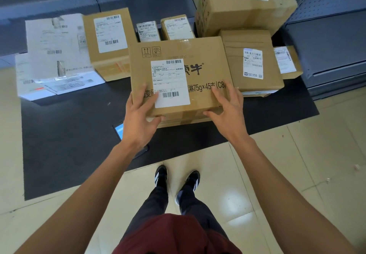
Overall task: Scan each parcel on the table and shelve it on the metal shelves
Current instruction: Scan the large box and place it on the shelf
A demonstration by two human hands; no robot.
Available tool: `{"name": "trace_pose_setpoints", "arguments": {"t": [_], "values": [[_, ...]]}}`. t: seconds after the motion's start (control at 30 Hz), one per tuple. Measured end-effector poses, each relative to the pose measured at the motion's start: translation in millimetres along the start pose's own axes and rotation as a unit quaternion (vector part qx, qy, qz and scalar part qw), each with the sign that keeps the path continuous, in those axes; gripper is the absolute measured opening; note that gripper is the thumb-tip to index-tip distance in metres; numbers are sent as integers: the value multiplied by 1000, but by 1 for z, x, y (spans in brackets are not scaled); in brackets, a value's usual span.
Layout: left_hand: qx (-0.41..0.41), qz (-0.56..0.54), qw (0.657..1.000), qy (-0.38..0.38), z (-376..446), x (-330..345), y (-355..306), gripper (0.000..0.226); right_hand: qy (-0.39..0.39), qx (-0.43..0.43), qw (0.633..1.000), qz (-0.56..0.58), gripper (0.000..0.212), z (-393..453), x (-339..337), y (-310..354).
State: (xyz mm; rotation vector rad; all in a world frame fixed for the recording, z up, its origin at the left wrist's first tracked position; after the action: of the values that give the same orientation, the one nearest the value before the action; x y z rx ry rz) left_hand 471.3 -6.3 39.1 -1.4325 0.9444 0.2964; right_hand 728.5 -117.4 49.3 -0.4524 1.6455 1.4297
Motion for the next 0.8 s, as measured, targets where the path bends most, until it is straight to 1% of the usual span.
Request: {"name": "trace_pose_setpoints", "arguments": {"t": [0.17,0.33,0.47,0.63,0.8], "values": [[48,9,999,-15,-5,-21,-4,71,-25,-3,1000,-9,74,-14,-3,18],[103,-2,994,-34,-4,-45,-24,72,-98,-28,995,-20,72,-23,-30,45],[141,-14,989,-44,-1,-63,-51,81,-159,-43,986,-40,74,-28,-62,61],[223,-30,973,-46,1,-78,-96,86,-225,-29,972,-53,77,-45,-97,72],[302,-33,953,-16,-1,-65,-143,87,-288,7,954,-80,77,-76,-135,65]]}}
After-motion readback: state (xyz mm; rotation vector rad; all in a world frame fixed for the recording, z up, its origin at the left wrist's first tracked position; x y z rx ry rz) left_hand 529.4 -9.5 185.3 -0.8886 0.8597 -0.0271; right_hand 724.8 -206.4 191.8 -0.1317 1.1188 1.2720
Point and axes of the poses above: each hand's wrist, its own z-axis towards the middle knuckle, its own x-axis out of the palm, y = z × x, the point moved 8 cm from there along z, towards the middle knuckle, and after that the axes turned 6 degrees about -x, right-handed, at the moved point
